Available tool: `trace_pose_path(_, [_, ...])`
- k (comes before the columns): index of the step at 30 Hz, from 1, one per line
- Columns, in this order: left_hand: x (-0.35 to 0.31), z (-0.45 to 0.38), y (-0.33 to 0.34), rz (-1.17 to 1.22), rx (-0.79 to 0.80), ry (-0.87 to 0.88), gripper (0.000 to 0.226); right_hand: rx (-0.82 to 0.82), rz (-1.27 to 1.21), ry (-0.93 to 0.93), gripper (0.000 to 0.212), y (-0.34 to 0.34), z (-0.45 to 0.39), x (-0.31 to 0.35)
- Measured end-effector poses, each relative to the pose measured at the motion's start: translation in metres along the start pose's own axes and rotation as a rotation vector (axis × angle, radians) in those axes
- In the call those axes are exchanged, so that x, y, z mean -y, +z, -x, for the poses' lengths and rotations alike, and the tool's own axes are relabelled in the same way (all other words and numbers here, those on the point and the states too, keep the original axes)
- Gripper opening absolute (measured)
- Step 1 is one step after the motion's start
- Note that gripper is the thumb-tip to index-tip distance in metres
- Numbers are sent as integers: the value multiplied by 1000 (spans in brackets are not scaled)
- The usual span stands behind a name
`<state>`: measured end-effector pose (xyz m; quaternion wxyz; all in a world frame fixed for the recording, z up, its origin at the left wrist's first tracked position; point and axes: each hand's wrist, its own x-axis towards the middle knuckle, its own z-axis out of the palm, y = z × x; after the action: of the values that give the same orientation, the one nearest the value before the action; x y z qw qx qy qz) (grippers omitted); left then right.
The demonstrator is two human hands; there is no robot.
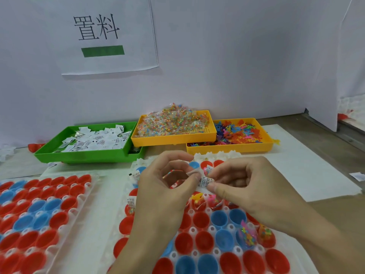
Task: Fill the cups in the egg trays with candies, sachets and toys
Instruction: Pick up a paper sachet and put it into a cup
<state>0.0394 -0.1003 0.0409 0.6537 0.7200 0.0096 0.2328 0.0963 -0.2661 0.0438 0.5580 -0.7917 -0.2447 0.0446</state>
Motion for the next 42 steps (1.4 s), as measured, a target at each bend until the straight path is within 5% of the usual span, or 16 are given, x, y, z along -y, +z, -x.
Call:
trace_pose_path(9, [0, 10, -2, -1, 32, -4, 18, 65, 9, -76, 6, -30, -1, -4])
trace_pose_path(19, [-3, 28, 16, -294, 505, -36, 21, 292, 59, 88, 20, -86, 9, -16])
trace_pose_path(32, [0, 33, 26, -359, 453, 3, 26, 463, 163, 272, 20, -95, 17, -21])
trace_pose_path(42, [8, 34, 28, -399, 517, 47, 38, 526, 279, 235, 11, -83, 14, -19])
